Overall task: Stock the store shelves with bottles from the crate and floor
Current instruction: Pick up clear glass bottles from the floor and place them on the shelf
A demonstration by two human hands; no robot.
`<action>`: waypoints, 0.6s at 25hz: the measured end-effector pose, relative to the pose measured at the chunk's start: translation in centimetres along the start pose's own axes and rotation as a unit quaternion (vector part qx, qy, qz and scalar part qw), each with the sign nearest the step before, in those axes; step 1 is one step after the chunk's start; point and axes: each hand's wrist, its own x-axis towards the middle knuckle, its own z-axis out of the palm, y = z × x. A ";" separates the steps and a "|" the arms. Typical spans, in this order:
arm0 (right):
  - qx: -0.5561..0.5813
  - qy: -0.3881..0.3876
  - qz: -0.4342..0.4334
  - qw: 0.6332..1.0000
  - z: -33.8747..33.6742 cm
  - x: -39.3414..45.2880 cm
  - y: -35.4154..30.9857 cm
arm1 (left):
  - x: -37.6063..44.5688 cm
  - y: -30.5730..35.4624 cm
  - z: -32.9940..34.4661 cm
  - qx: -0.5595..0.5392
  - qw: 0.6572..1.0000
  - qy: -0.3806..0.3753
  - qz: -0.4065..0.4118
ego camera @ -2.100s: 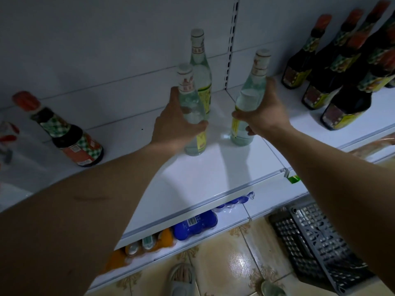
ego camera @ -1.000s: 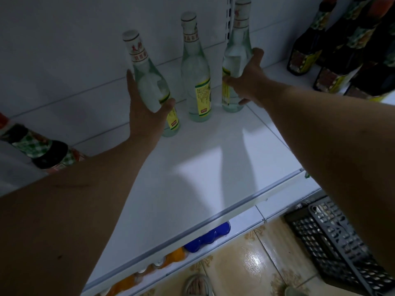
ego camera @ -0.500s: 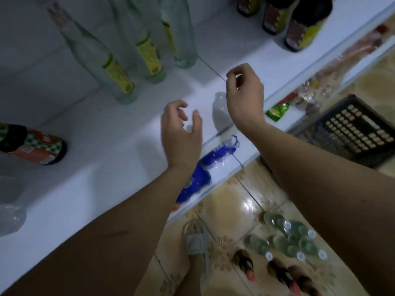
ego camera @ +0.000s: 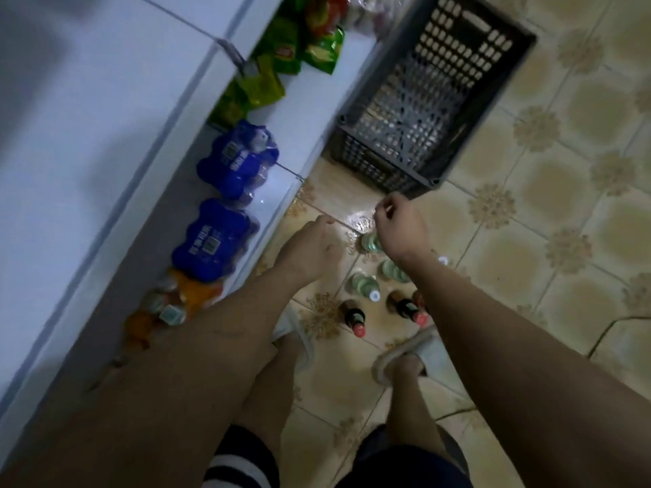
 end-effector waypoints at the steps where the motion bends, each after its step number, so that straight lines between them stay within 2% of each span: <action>1: -0.020 -0.021 0.039 0.999 0.5 -0.3 2.7 | 0.6 -0.4 1.7 0.024 1.000 -0.017 0.000; 4: -0.075 -0.102 0.140 0.982 2.7 -1.6 10.0 | 2.3 -1.3 6.8 0.044 0.997 -0.057 -0.018; 7: -0.120 -0.198 0.181 0.956 6.2 -2.6 14.7 | 4.1 -2.5 11.3 0.061 0.994 -0.085 -0.035; 12: -0.155 -0.237 0.151 0.947 11.7 -2.5 18.0 | 6.5 -4.7 16.9 0.089 0.986 -0.135 -0.038; 15: -0.183 -0.228 0.109 0.950 13.8 -2.2 19.2 | 7.4 -5.9 18.5 0.079 0.987 -0.136 -0.041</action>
